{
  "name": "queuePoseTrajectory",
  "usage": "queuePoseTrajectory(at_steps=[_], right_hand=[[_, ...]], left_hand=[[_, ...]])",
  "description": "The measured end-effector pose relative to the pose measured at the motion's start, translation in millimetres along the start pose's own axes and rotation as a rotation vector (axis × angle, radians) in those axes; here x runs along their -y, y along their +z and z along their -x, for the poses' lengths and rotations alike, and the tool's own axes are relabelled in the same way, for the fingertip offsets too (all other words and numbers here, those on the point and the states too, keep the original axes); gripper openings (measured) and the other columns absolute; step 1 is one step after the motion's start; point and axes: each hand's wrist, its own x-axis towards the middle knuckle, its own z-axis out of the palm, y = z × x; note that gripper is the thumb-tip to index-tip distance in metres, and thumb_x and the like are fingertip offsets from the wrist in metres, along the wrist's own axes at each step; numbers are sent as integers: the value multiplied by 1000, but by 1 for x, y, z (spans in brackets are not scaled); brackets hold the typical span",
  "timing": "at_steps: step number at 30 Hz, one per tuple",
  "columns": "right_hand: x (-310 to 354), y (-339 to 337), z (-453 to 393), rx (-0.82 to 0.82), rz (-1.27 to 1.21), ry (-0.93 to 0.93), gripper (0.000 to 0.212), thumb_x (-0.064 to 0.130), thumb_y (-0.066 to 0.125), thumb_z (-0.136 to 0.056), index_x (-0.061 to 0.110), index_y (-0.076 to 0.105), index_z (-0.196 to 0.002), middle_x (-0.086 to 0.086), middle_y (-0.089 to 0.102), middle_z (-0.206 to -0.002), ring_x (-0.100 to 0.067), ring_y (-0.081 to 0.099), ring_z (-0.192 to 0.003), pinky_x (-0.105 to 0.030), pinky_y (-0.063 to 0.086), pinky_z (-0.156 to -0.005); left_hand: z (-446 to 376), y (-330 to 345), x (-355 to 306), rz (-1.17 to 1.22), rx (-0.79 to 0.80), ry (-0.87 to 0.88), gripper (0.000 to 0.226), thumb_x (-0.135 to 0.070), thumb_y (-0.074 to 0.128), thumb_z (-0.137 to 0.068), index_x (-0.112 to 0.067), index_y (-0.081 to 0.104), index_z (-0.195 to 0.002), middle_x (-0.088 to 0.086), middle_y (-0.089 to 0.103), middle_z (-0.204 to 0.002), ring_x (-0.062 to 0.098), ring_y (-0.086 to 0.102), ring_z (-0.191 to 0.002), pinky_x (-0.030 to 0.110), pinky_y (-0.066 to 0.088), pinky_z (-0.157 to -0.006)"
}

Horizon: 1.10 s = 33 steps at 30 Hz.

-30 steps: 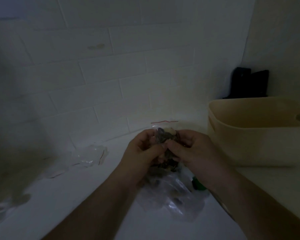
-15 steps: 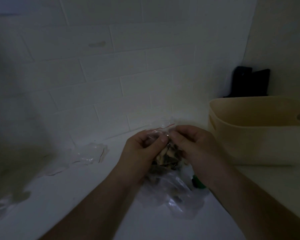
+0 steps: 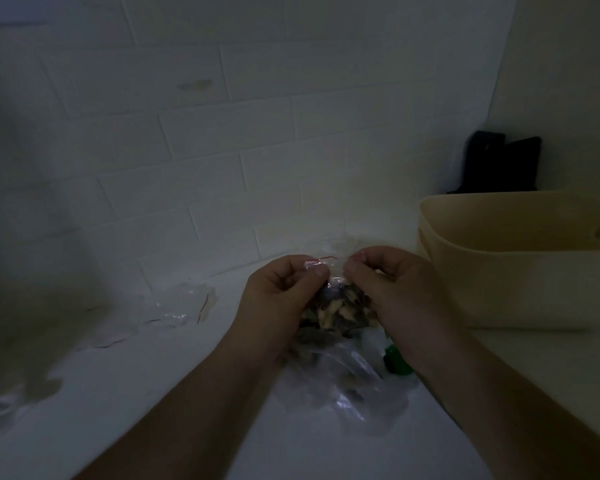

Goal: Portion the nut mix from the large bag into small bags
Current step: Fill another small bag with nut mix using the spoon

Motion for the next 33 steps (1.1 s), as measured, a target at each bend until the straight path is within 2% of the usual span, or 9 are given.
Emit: queuePoseTrajectory(at_steps=[3,6,9,18,22,24,27,30,33], right_hand=[[-1,-3,-3,-33,56,-22,3,22,79,-89,23,79,-86,6,78,-79,-10,75,-71,-22,57,-60],[-2,-6,-4,-32,108,-25,3,24,81,-87,26,79,-84,9,78,-80,-7,74,-73,-21,57,-63],[-3,-6,-5,-34,138,-29,5,25,82,-85,25,79,-83,10,77,-77,-2,70,-67,-15,50,-55],[-3,-8,-5,-5,228,-72,10,28,80,-88,30,77,-79,18,75,-76,0,69,-71,-10,49,-58],[-3,-8,-5,-24,164,-48,10,29,79,-88,27,78,-79,9,77,-75,-7,72,-69,-27,57,-61],[-3,-8,-6,5,132,-13,7,28,78,-89,25,79,-83,5,78,-77,-12,74,-73,-39,61,-68],[-4,-6,-7,26,83,10,5,27,80,-88,31,80,-85,3,78,-82,-16,75,-78,-50,62,-75],[-5,-4,-6,30,88,-15,12,22,80,-88,32,79,-82,4,77,-79,-11,71,-71,-39,61,-70],[-5,-4,-6,26,101,-34,10,21,79,-88,27,78,-80,5,76,-75,-9,68,-67,-30,55,-67]], left_hand=[[1,1,-1,35,-14,-37,15,-12,67,-98,-3,79,-97,27,76,-97,35,73,-89,56,59,-90],[-1,0,0,0,-46,-40,15,-14,68,-98,-5,80,-97,25,77,-95,36,73,-88,63,58,-92],[-4,-3,2,-50,-103,-2,10,-13,72,-96,-6,80,-94,23,77,-92,35,73,-85,69,57,-89],[-3,-5,1,-90,-163,58,9,-12,74,-95,-12,80,-88,14,78,-85,28,74,-79,62,61,-87],[-2,-4,-1,-107,-153,58,9,-13,74,-95,-11,80,-89,12,79,-83,25,75,-79,55,63,-86],[-2,-5,0,-114,-154,62,10,-13,73,-95,-12,81,-89,11,79,-82,23,75,-77,51,62,-84],[-3,-5,1,-117,-130,58,13,-14,73,-96,-15,82,-87,11,79,-83,23,75,-76,46,63,-79],[-2,-6,1,-132,-96,64,16,-16,72,-96,-19,82,-84,11,79,-82,22,75,-76,39,61,-75],[-2,-5,0,-142,-78,49,18,-17,71,-97,-20,81,-83,10,79,-82,22,74,-75,43,62,-76]])
